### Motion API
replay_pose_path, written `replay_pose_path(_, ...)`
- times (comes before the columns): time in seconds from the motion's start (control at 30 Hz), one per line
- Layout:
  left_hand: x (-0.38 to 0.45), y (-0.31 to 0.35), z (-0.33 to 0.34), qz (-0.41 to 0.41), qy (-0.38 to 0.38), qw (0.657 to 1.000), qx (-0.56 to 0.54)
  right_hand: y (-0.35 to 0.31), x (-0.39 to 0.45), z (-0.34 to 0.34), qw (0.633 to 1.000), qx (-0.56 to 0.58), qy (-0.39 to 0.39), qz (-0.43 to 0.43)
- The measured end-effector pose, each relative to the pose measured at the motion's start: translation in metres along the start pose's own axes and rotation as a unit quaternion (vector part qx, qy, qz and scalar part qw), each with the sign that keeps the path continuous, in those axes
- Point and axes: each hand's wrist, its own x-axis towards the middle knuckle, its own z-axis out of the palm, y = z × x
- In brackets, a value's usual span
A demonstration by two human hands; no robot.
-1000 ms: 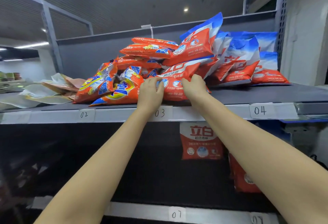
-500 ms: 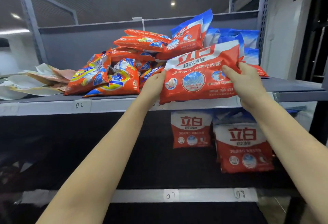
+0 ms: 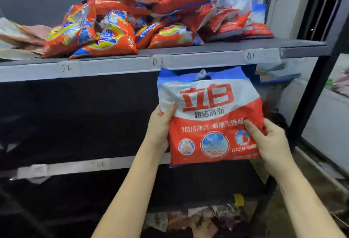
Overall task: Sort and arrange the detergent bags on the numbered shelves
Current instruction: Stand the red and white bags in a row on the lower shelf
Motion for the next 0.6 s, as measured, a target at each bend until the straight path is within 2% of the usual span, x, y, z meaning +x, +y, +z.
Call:
replay_pose_path(0.27, -0.016, -0.061, -0.045, -0.069, 0.080, 0.992, 0.064, 0.097, -0.014, 0.009, 0.985, -0.045, 0.009, 0.165)
replay_pose_path(0.43, 0.013, -0.088, -0.057, -0.085, 0.123, 0.988, 0.044, 0.128, 0.010, 0.019, 0.978, -0.032, -0.006, 0.205)
replay_pose_path(0.6, 0.065, -0.101, -0.051, -0.129, 0.178, 0.975, 0.031, 0.146, 0.065, 0.021, 0.978, -0.047, -0.006, 0.202)
